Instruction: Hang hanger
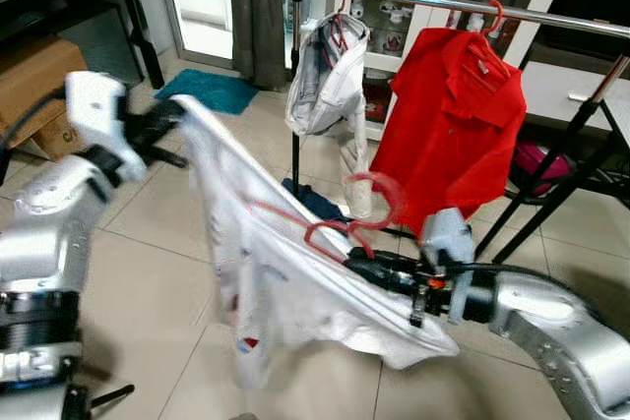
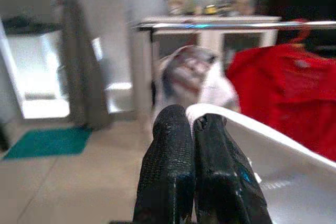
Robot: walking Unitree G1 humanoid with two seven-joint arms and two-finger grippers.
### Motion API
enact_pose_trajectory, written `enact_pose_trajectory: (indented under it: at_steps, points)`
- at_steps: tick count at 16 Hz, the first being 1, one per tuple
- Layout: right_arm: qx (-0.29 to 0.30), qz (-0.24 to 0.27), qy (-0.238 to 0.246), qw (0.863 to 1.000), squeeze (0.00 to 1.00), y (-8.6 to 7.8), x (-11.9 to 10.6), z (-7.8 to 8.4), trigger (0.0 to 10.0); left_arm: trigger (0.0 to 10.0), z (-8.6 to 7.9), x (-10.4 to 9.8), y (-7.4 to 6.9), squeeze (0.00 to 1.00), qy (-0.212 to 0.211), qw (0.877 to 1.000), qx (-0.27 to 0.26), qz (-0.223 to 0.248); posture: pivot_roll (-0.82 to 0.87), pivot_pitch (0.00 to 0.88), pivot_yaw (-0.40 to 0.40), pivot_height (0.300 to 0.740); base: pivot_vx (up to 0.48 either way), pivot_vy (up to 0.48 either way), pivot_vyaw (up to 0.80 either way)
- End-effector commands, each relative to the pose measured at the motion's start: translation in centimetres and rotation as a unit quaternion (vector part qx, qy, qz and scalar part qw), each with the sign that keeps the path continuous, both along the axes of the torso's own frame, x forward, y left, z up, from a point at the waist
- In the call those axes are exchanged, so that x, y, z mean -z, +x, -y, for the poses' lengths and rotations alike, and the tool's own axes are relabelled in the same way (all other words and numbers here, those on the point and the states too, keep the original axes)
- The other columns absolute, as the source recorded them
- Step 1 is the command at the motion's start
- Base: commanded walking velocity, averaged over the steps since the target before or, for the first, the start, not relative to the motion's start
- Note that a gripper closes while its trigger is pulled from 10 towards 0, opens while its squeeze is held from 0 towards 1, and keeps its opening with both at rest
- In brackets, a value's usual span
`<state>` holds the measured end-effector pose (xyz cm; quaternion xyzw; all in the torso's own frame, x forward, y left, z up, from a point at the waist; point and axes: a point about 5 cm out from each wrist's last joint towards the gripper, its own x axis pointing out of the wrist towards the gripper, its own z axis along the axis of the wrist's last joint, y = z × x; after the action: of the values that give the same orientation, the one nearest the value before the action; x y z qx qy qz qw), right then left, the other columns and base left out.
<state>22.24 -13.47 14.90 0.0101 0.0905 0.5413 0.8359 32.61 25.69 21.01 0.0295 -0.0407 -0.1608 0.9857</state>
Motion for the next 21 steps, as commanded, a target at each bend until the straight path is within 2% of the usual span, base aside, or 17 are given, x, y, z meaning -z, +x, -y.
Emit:
enact_pose_trajectory:
  at_steps: [1, 3, 4, 5, 7, 8, 9, 10, 12, 13, 14, 15, 17, 18, 19, 20, 21]
  points:
    - [0.001, -0.009, 0.019, 1.000, 0.00, -0.2, -0.5, 0.7, 0.0, 0.0, -1.9, -0.7, 0.1, 0.00, 0.008, 0.998, -0.055, 0.013, -0.08, 0.000, -0.005, 0.727, 0.000, 0.000, 0.00]
    - [0.003, -0.016, 0.080, 0.997, 0.00, -0.3, -1.4, 1.0, 0.0, 0.0, -3.4, 1.5, 0.2, 0.00, 0.004, 0.994, -0.106, -0.023, -0.08, 0.000, -0.004, 0.727, 0.000, 0.000, 0.00]
    - [0.010, -0.016, 0.104, 0.994, 0.00, -0.2, -1.7, 1.0, 0.0, 0.0, -3.3, 2.2, 0.2, 0.00, -0.005, 0.994, -0.105, -0.037, -0.08, 0.000, -0.004, 0.727, 0.000, 0.000, 0.00]
    - [0.020, -0.015, 0.131, 0.991, 0.00, 0.0, -2.0, 0.9, 0.0, 0.0, -2.3, 2.7, 0.2, 0.00, -0.013, 0.996, -0.078, -0.045, -0.08, 0.000, -0.002, 0.727, 0.000, 0.000, 0.00]
    - [0.079, -0.013, 0.186, 0.979, 0.00, 1.1, -2.6, 0.6, 0.0, 0.0, 0.7, 3.6, 0.0, 0.00, -0.022, 0.998, -0.005, -0.055, -0.08, 0.000, -0.003, 0.727, 0.000, 0.000, 0.00]
    - [0.150, -0.014, 0.223, 0.963, 0.00, 2.5, -2.7, 0.3, 0.0, 0.0, 4.0, 3.8, -0.6, 0.00, -0.034, 0.995, 0.067, -0.059, -0.08, 0.000, -0.007, 0.727, 0.000, 0.000, 0.00]
    - [0.189, -0.019, 0.247, 0.950, 0.00, 3.2, -2.7, 0.1, 0.0, 0.0, 6.1, 3.9, -1.1, 0.00, -0.037, 0.991, 0.111, -0.062, -0.08, 0.000, -0.007, 0.727, 0.000, 0.000, 0.00]
    - [0.247, -0.024, 0.274, 0.929, 0.00, 4.1, -2.6, -0.1, 0.0, 0.0, 9.2, 3.9, -2.0, 0.00, -0.045, 0.982, 0.173, -0.066, -0.08, 0.000, -0.009, 0.727, 0.000, 0.000, 0.00]
    - [0.276, -0.024, 0.281, 0.919, 0.00, 4.4, -2.5, -0.3, 0.0, 0.0, 10.9, 3.8, -2.7, 0.00, -0.050, 0.974, 0.211, -0.066, -0.08, 0.000, -0.010, 0.727, 0.000, 0.000, 0.00]
    - [0.319, -0.019, 0.298, 0.900, 0.00, 4.8, -2.5, 0.0, 0.0, 0.0, 11.7, 3.9, -3.3, 0.00, -0.053, 0.969, 0.229, -0.069, -0.08, 0.000, -0.010, 0.727, 0.000, 0.000, 0.00]
    - [0.356, -0.013, 0.305, 0.883, 0.00, 5.2, -2.6, 0.5, 0.0, 0.0, 11.8, 4.1, -3.7, 0.00, -0.056, 0.970, 0.224, -0.074, -0.07, 0.000, -0.010, 0.727, 0.000, 0.000, 0.00]
    - [0.388, 0.003, 0.281, 0.878, 0.00, 5.5, -2.4, 1.1, 0.0, 0.0, 11.5, 4.2, -4.0, 0.00, -0.058, 0.973, 0.210, -0.078, -0.07, 0.000, -0.010, 0.727, 0.000, 0.000, 0.00]
    - [0.458, 0.026, 0.244, 0.855, 0.00, 6.1, -1.8, 3.2, 0.0, 0.0, 10.9, 3.9, -4.9, 0.00, -0.080, 0.973, 0.202, -0.081, -0.07, 0.000, -0.016, 0.727, 0.000, 0.000, 0.00]
    - [0.456, 0.035, 0.209, 0.864, 0.00, 6.2, -1.4, 3.3, 0.0, 0.0, 10.6, 3.9, -5.1, 0.00, -0.085, 0.975, 0.190, -0.081, -0.07, 0.000, -0.024, 0.727, 0.000, 0.000, 0.00]
    - [0.443, 0.042, 0.149, 0.883, 0.00, 6.2, -0.7, 3.0, 1.3, 0.0, 10.0, 4.0, -5.2, 0.00, -0.083, 0.980, 0.163, -0.083, -0.06, 0.000, -0.036, 0.727, 0.000, 0.000, 0.00]
    - [0.441, 0.014, 0.096, 0.892, 0.00, 5.9, 0.7, 2.5, 9.7, 0.0, 8.9, 4.6, -4.9, 0.00, -0.066, 0.990, 0.093, -0.084, -0.06, 0.000, -0.047, 0.727, 0.000, 0.000, 0.00]
    - [0.430, -0.013, 0.068, 0.900, 0.00, 5.4, 1.8, 1.9, 10.0, 10.0, 7.9, 5.1, -4.6, 0.00, -0.050, 0.995, 0.022, -0.085, -0.06, 0.000, -0.059, 0.727, 0.000, 0.000, 0.00]
